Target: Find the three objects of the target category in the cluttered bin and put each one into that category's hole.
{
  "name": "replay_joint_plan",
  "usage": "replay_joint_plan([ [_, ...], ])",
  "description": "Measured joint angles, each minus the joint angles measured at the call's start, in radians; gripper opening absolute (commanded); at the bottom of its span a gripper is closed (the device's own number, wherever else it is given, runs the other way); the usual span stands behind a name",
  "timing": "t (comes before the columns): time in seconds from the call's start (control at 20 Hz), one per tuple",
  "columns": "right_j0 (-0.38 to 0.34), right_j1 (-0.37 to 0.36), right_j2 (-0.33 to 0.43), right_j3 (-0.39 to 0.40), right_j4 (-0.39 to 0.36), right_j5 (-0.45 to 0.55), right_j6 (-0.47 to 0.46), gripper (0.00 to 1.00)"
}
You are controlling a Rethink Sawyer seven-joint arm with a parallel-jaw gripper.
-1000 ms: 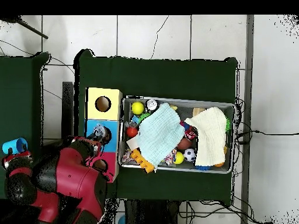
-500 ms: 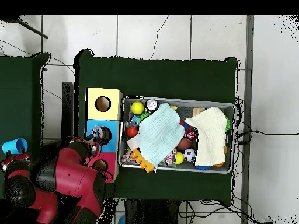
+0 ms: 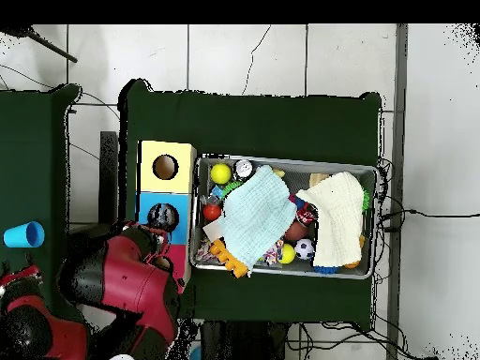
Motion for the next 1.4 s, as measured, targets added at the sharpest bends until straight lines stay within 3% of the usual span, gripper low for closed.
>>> replay_joint_plan([
  [1.4,-0.032,0.0,0.034,0.013,-0.001,-0.002,0.0,0.0],
])
